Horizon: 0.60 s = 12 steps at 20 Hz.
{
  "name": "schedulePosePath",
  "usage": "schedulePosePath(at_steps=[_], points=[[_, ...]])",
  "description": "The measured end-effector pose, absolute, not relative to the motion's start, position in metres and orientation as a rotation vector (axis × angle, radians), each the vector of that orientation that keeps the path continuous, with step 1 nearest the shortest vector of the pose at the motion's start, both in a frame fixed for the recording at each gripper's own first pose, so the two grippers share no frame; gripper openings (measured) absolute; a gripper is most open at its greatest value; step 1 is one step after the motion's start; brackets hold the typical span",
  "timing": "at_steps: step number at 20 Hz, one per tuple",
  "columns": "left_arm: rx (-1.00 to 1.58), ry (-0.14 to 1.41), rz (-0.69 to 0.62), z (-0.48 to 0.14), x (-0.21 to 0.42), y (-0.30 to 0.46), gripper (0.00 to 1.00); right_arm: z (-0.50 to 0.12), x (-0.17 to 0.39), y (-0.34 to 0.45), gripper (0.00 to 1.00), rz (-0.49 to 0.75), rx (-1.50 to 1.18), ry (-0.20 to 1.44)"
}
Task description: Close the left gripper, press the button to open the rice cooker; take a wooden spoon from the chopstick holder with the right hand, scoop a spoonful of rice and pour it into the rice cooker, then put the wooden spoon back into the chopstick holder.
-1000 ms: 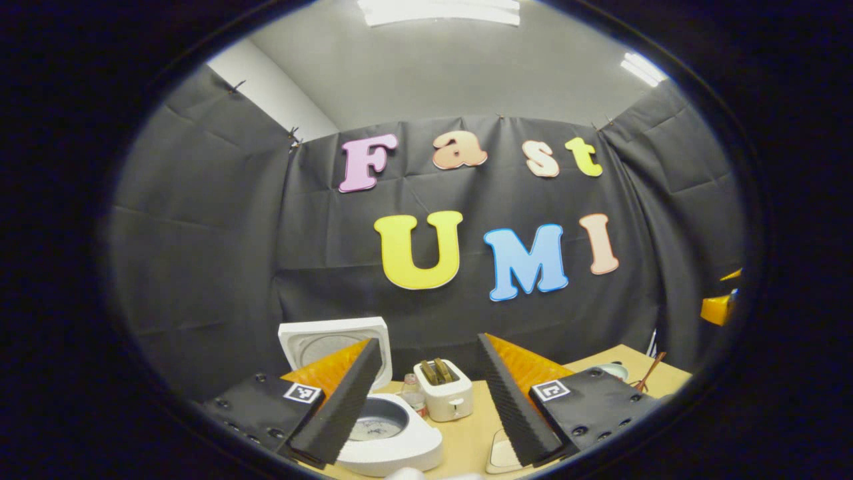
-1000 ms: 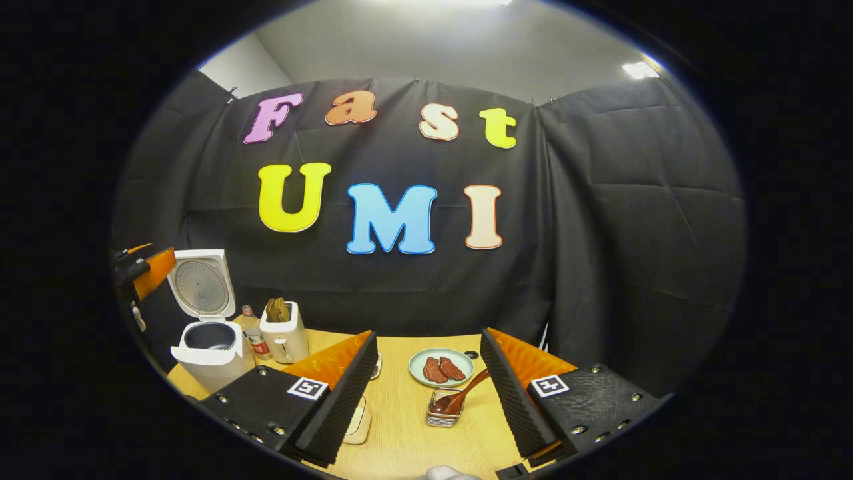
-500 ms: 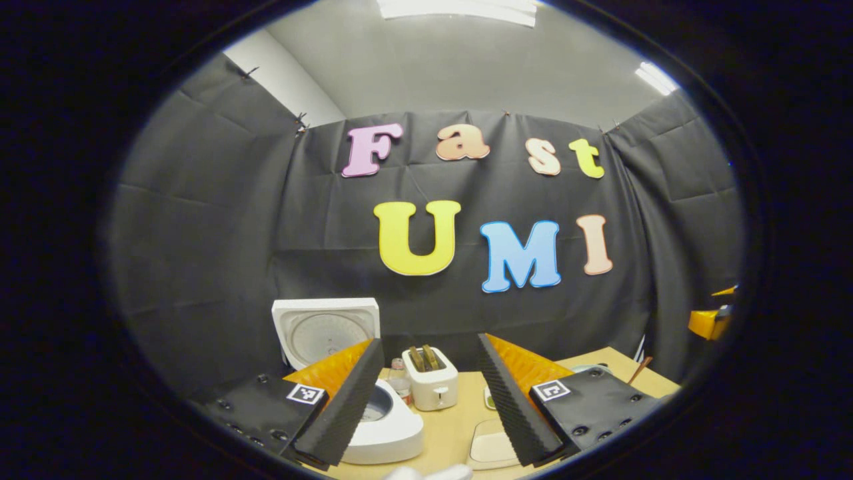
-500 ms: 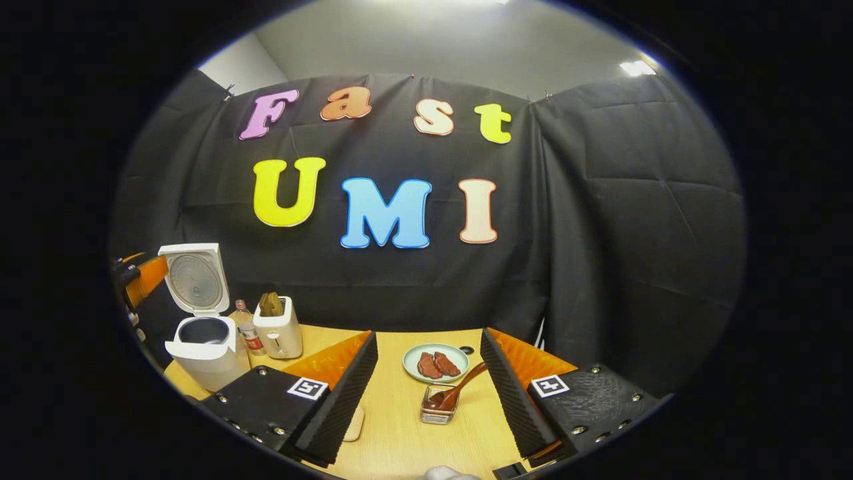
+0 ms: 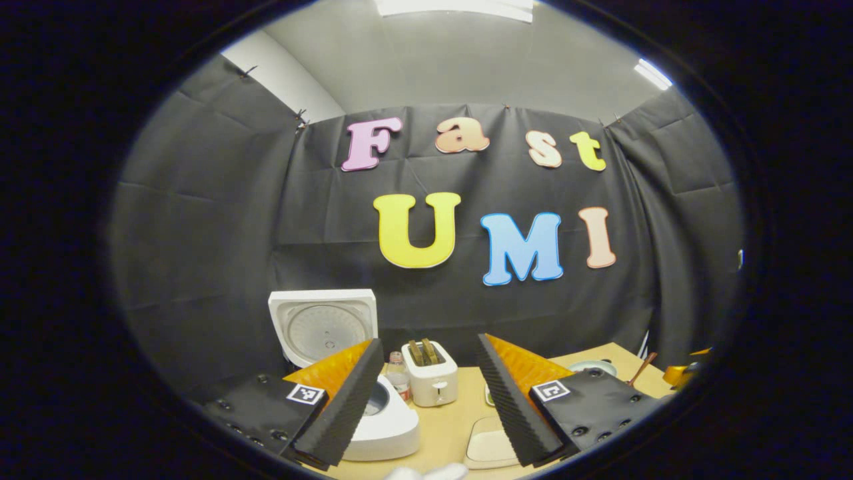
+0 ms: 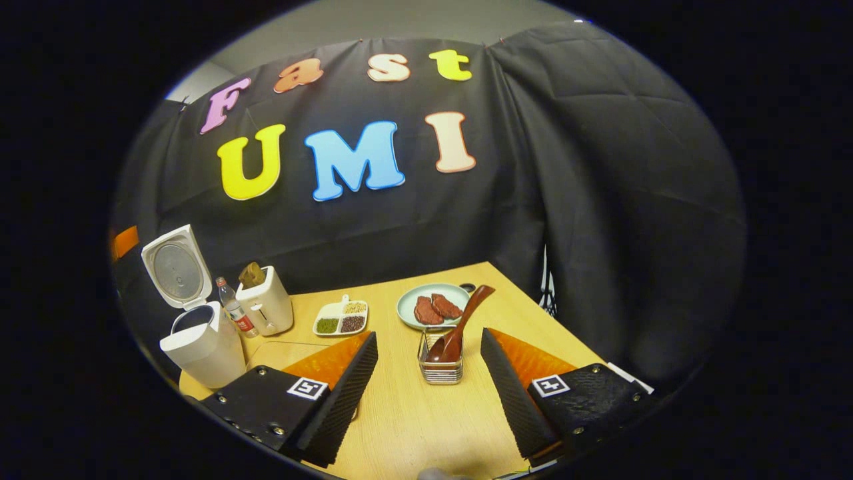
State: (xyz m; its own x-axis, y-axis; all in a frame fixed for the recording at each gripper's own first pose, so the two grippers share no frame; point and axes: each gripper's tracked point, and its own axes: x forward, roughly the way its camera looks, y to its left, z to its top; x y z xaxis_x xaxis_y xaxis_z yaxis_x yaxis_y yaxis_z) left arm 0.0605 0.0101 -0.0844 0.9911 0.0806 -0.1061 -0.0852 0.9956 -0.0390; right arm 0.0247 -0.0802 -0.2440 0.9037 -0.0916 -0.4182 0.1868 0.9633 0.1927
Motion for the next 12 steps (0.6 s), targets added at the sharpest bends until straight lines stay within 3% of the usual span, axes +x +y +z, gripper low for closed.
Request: schedulePosePath(at_steps=[12], points=[[-0.041, 0.169, 0.19, -0.094, 0.069, -0.006, 0.99, -0.354, 0.178, -0.141, 0.96, -0.157, 0.387, 0.535]])
